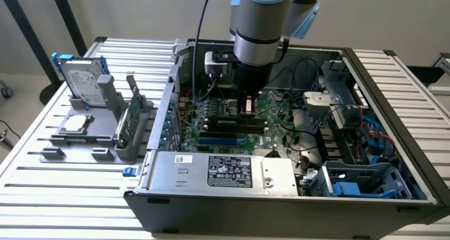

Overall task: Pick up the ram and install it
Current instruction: 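Insert the ram into the slot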

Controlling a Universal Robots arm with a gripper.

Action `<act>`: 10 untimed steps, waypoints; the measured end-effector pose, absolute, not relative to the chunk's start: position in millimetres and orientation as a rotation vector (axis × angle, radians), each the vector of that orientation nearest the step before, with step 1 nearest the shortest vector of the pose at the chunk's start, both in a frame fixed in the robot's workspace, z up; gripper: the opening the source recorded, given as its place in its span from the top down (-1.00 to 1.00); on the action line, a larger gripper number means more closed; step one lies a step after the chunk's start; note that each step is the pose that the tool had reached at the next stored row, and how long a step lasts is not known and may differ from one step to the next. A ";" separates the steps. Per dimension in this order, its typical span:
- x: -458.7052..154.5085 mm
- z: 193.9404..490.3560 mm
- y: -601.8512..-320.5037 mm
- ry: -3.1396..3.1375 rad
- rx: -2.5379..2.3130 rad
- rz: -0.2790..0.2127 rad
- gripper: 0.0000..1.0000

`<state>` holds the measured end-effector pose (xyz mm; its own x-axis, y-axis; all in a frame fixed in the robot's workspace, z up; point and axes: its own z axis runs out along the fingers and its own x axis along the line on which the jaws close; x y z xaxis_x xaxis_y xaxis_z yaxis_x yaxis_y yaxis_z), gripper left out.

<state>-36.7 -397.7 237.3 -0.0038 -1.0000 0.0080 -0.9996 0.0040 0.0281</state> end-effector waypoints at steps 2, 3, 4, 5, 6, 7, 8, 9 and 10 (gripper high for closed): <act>-36.7 235.9 -397.8 -2.208 2.199 -0.022 0.73; -36.7 235.0 -397.8 -2.208 2.199 -0.022 0.73; -36.7 234.3 -397.7 -2.208 2.199 -0.022 0.73; -36.7 233.5 -397.7 -2.208 2.199 -0.022 0.73; -36.7 232.9 -397.8 -2.208 2.199 -0.022 0.73; -36.6 232.3 -397.7 -2.208 2.199 -0.022 0.73; -36.7 231.8 -397.7 -2.208 2.199 -0.022 0.73; -36.7 231.3 -397.8 -2.208 2.199 -0.022 0.73; -36.7 231.0 -397.8 -2.208 2.199 -0.022 0.73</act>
